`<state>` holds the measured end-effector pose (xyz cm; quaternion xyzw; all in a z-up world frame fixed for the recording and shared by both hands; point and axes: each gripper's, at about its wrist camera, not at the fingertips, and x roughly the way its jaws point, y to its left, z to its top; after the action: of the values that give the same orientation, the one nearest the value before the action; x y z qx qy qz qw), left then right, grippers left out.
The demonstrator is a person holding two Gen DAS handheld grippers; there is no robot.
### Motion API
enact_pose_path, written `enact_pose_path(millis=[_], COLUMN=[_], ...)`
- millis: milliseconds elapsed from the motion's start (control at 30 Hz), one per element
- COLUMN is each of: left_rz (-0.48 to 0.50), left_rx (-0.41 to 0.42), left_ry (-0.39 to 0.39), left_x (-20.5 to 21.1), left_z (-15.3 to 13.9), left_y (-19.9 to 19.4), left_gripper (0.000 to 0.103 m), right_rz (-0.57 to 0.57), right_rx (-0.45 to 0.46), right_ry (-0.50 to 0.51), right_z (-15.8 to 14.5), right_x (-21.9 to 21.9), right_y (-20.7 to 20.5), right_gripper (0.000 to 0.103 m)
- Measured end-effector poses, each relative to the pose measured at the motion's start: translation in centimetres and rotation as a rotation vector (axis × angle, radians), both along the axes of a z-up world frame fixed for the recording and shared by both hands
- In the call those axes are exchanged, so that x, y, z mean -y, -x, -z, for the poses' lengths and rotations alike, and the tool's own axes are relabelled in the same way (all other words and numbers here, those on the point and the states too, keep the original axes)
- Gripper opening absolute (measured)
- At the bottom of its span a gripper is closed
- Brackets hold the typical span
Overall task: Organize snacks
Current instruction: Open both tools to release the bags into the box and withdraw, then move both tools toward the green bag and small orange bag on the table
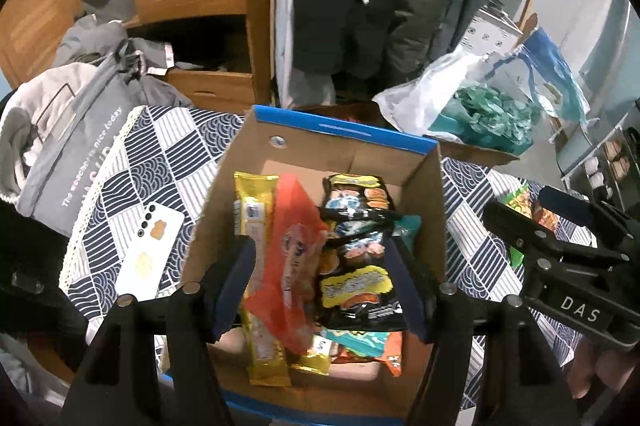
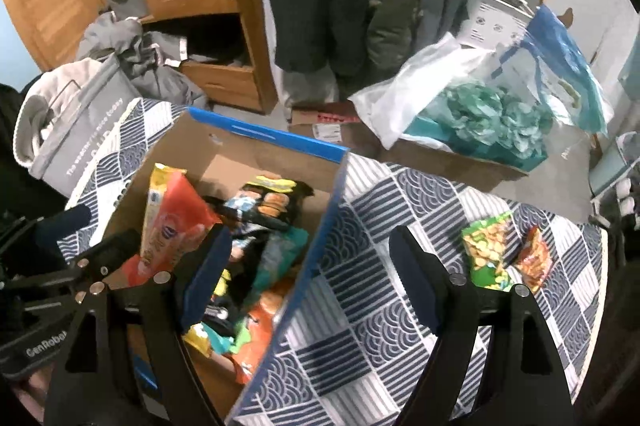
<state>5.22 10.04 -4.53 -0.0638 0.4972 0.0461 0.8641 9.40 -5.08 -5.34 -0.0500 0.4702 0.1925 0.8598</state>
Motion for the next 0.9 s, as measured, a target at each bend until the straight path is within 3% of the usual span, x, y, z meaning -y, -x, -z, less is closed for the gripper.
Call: enact_pose_path(millis=[467, 900], left_rz=[0.084, 0.142], left_rx=[-0.029, -0.092], left_ry=[-0.003, -0.003], left_x=[6.0, 11.8], left_z=[0.3, 1.8], left_y=[-1.5, -3.3], left_gripper=[0.077, 0.077], right_rz=[0.102, 0.2], right_rx=[-0.007, -0.034], right_ry=[-0.003, 0.021], right_z=[0.4, 2.3], right_x=[7.1, 15.2], right_y=[-0.3, -1.2], right_gripper=[0.084, 0.084])
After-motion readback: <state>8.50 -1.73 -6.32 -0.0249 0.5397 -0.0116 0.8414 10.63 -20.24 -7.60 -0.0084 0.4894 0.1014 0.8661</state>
